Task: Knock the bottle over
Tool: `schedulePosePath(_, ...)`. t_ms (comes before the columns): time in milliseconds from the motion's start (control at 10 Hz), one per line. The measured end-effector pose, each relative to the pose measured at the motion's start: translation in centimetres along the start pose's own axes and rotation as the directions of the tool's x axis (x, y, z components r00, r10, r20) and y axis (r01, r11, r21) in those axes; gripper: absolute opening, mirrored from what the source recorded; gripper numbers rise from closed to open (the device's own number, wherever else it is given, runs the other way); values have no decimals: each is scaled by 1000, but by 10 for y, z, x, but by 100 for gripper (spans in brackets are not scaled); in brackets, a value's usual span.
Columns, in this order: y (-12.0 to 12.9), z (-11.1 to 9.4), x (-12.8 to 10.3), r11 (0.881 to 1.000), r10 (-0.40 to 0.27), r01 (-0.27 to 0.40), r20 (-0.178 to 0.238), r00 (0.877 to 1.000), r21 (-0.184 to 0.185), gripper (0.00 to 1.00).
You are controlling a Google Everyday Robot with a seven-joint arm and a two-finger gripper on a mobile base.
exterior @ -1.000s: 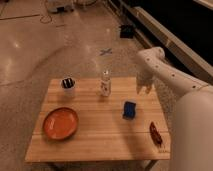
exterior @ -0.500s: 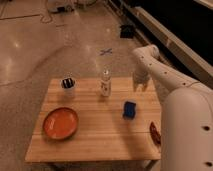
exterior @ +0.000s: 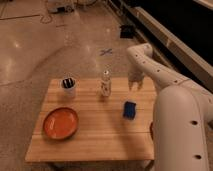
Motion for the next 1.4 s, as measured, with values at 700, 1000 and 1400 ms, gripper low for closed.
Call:
schedulePosePath(700, -13, 2, 11, 999, -38, 37, 14, 999, 24, 45)
schedulePosePath(1000, -24, -1, 8, 998, -66, 65, 27, 997, 17, 45)
schedulePosePath(1400, -45, -1, 4, 996, -90, 89, 37, 995, 11, 45)
